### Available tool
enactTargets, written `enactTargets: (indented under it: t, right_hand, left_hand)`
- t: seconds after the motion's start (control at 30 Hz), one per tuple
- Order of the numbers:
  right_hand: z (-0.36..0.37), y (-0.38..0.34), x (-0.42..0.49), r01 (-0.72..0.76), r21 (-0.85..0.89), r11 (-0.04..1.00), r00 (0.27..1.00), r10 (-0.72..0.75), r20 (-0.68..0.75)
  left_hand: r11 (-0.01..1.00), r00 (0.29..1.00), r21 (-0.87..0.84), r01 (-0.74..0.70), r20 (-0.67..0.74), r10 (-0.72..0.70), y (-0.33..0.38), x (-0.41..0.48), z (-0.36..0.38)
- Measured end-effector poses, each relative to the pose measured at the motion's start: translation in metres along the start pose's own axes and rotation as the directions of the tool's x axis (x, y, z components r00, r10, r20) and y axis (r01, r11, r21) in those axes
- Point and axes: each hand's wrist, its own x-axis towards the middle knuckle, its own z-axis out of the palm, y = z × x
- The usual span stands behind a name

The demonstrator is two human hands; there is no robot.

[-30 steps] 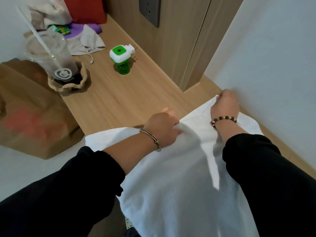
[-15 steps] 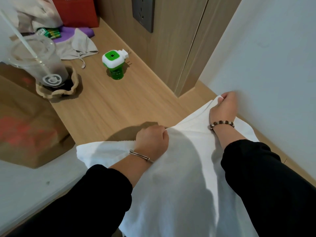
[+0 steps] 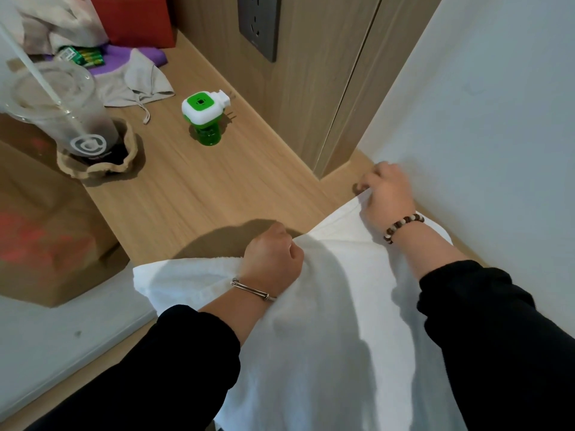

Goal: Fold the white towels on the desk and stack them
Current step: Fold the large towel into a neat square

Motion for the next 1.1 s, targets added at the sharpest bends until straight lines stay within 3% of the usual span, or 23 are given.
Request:
enactTargets:
  t: [0.1, 0.2, 0.27, 0.33, 0.47, 0.57, 0.67, 0.97, 1.1]
  right_hand:
    - [-0.015, -0.007, -0.001, 0.156, 0.145, 0.977, 0.947, -0.190, 0.258]
    - [-0.023, -0.014, 0.006, 0.227, 0.038, 0.973, 0.828, -0.214, 0.518]
    - [-0.024, -0.018, 0.011, 0.276, -0.036, 0.961, 0.776, -0.200, 0.598]
    - [-0.023, -0.020, 0.015, 0.273, -0.033, 0.961, 0.761, -0.195, 0.619]
    - [-0.022, -0.022, 0.025, 0.090, 0.093, 0.992, 0.817, -0.127, 0.563]
    - [-0.014, -0.026, 0.024, 0.182, 0.009, 0.983, 0.806, -0.155, 0.571]
    - [-0.012, -0.028, 0.021, 0.176, -0.004, 0.984, 0.813, -0.143, 0.565]
    - [-0.012, -0.063, 0.017, 0.346, 0.022, 0.938, 0.657, -0.259, 0.708]
    - [-0.009, -0.068, 0.014, 0.369, -0.004, 0.930, 0.629, -0.247, 0.737]
  left_hand:
    - [1.000, 1.000, 0.004, -0.017, -0.024, 0.017, 0.000, -0.001, 0.000]
    - [0.999, 1.000, 0.040, -0.004, -0.001, 0.004, 0.001, 0.000, -0.001]
    - [0.999, 1.000, 0.037, -0.007, 0.005, 0.007, 0.001, 0.000, -0.001]
    - [1.000, 1.000, 0.029, -0.005, 0.017, 0.004, 0.001, 0.000, -0.001]
    - [0.998, 0.998, 0.058, 0.011, 0.053, -0.014, -0.001, 0.002, 0.000]
    - [0.998, 0.999, 0.068, -0.003, 0.041, 0.001, 0.000, 0.001, 0.001]
    - [0.998, 0.999, 0.058, 0.016, 0.034, -0.018, 0.000, 0.001, 0.001]
    - [0.996, 0.999, 0.087, 0.013, 0.034, -0.016, 0.000, 0.002, 0.003]
    - [0.995, 1.000, 0.103, 0.017, 0.020, -0.019, 0.000, 0.002, 0.002]
